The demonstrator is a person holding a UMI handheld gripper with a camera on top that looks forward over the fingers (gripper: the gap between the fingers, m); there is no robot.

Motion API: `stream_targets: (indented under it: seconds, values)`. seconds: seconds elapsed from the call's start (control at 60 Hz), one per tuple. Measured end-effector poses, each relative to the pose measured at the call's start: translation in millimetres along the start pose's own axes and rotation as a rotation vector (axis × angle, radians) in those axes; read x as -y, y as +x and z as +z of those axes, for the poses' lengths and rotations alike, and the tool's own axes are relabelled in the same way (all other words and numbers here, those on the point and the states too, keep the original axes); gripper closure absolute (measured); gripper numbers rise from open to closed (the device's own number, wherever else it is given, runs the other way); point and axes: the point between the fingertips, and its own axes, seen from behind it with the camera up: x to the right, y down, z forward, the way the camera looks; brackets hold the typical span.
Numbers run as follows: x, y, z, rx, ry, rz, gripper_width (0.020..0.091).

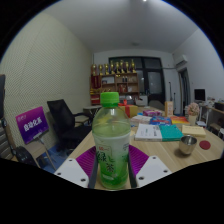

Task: Pour water

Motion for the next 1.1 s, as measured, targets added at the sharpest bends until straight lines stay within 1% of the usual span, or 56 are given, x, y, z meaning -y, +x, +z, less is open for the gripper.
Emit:
stream_targets:
  seconds: [0.067, 0.117, 0.15, 0.2, 0.217, 0.267, 0.3, 0.4, 0.417, 0.5, 0.533, 0.633, 0.65, 0.7, 0.767, 0.8, 0.817, 0.85, 0.933, 0.967, 0.983, 1.083, 1.1]
  values:
    - [-1, -1, 3, 0.02, -0.014, 0.005, 0.0642]
    - [-1, -3, 5, 0.039, -0.035, 0.021, 0.0663]
    - [-1, -8, 4, 0.048, -0.052, 0.026, 0.0664]
    - [-1, -12, 9, 0.095, -0.077, 0.054, 0.0666]
    - [-1, -15, 10, 0.112, -0.088, 0.073, 0.0677]
    - [0, -21, 13, 0.15, -0.139, 0.154, 0.0683]
    - [6, -20, 13, 0.174, -0.15, 0.223, 0.0684]
    - [56, -9, 10, 0.197, -0.129, 0.468, 0.0684]
    - [58, 2, 17, 0.215, -0.117, 0.518, 0.0685]
    - [95, 37, 21, 0.234, -0.095, 0.838, 0.0686]
    - [105, 50, 20, 0.232, -0.093, 0.973, 0.0687]
    - [113, 102, 28, 0.258, -0.09, 1.398, 0.0688]
    - [121, 99, 18, 0.236, -0.093, 1.468, 0.0687]
    - [114, 123, 24, 0.261, -0.087, 1.634, 0.0689]
    - [106, 139, 20, 0.285, -0.098, 1.806, 0.0686]
    - [102, 143, 20, 0.295, -0.101, 1.877, 0.0684]
    - [110, 137, 12, 0.286, -0.101, 1.916, 0.0685]
    - [101, 142, 21, 0.297, -0.095, 1.978, 0.0688]
    - [91, 149, 17, 0.304, -0.074, 2.099, 0.0685]
    - [96, 154, 4, 0.307, -0.067, 2.142, 0.0687]
    - [104, 144, 12, 0.298, -0.058, 2.159, 0.0685]
    - [102, 144, -6, 0.296, -0.037, 2.218, 0.0686]
    - [105, 143, 6, 0.291, -0.031, 2.225, 0.0686]
